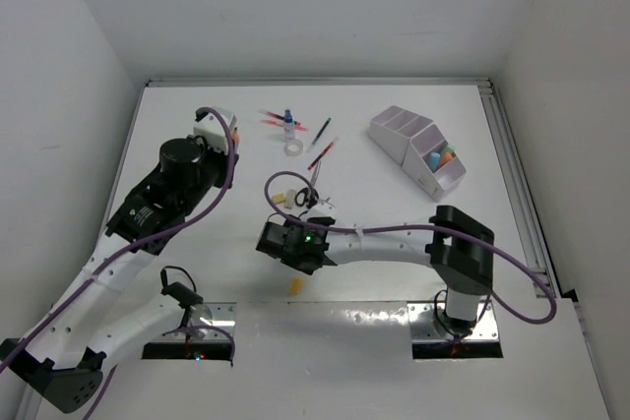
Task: Sort the stationery into containers
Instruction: Move the pen cap to the corner of the board, then pick up the pen cap at the corner of the board.
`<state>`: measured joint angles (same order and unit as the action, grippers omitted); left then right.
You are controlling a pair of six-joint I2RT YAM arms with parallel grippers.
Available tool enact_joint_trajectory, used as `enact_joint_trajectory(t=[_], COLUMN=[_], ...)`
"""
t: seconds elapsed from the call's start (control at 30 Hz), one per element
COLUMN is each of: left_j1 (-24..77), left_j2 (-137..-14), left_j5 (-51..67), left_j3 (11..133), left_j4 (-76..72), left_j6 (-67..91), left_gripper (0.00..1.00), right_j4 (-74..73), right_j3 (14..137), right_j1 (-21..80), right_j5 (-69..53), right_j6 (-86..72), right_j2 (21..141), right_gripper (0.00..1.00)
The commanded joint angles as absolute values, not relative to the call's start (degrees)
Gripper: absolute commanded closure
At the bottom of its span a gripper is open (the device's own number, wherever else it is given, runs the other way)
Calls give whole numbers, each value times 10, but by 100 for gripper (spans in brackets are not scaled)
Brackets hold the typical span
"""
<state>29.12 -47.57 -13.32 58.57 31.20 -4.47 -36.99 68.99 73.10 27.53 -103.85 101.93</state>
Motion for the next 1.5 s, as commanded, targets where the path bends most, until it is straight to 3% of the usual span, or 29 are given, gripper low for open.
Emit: enact_joint_trajectory(t=[0.0, 0.33, 0.8, 1.13, 1.33, 1.47], left_j1=[283, 282, 283, 272, 258, 253], left_j2=[-471, -481, -471, -469, -471, -486], left_j5=[-128, -115, -110, -105, -94, -65], left_j3=[584, 570, 553, 555, 549, 564], left_j4=[279, 251, 251, 255, 253, 265], left_j6=[-43, -45, -40, -33, -25, -17], left_gripper=[100, 100, 100, 100, 100, 100], right_j4=[-434, -509, -433, -415, -389, -305], right_j3=[754, 759, 708, 682, 652, 637], right_j1=[748, 802, 807, 809, 810, 807], right_j5=[298, 354, 301, 291, 308, 391], right_j6=[-1022, -1101, -1108, -1100, -1066, -900], right_j2=[1063, 1081, 1122, 1117, 1086, 1031], right_gripper=[41, 45, 53, 74, 99, 100])
